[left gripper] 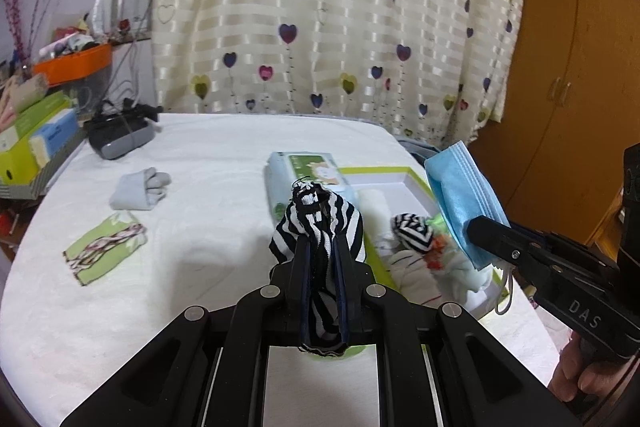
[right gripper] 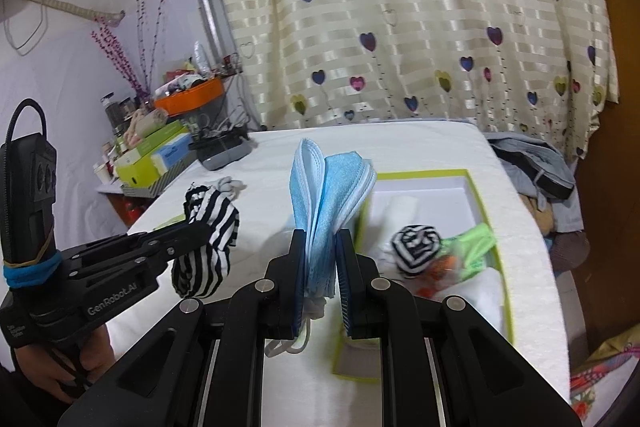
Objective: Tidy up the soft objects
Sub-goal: 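Carry the masks and striped sock over the lime-green box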
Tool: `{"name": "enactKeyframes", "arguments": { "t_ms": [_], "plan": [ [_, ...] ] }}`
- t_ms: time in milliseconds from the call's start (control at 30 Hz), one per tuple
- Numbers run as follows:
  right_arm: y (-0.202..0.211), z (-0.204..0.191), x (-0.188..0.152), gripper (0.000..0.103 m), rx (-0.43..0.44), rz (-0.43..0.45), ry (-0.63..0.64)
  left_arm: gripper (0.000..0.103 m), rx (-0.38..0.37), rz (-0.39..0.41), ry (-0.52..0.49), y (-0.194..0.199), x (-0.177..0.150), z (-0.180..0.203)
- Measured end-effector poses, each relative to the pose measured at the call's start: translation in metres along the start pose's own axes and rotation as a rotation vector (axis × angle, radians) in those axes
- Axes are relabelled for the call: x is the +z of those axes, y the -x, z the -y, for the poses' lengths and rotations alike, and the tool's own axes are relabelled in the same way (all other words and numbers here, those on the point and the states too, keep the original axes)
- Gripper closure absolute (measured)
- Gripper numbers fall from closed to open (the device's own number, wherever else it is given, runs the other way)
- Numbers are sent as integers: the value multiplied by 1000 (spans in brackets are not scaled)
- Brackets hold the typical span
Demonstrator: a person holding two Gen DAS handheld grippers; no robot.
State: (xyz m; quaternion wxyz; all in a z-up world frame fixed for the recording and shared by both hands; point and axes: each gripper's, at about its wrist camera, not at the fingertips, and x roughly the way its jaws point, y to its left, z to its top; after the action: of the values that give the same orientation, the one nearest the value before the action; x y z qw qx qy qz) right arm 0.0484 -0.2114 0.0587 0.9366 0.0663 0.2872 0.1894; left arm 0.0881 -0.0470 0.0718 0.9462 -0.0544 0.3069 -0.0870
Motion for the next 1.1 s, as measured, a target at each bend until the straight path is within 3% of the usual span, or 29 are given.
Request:
{"name": "enactKeyframes", "arguments": {
  "t_ms": [333, 1100],
  "plan": [
    [0, 23, 3, 88, -50, -4, -21, 93, -65, -5, -32, -13, 9, 25],
    [-21, 70, 14, 88, -93, -41, -30, 93, -102, -69, -41, -64, 30, 57]
  ]
}}
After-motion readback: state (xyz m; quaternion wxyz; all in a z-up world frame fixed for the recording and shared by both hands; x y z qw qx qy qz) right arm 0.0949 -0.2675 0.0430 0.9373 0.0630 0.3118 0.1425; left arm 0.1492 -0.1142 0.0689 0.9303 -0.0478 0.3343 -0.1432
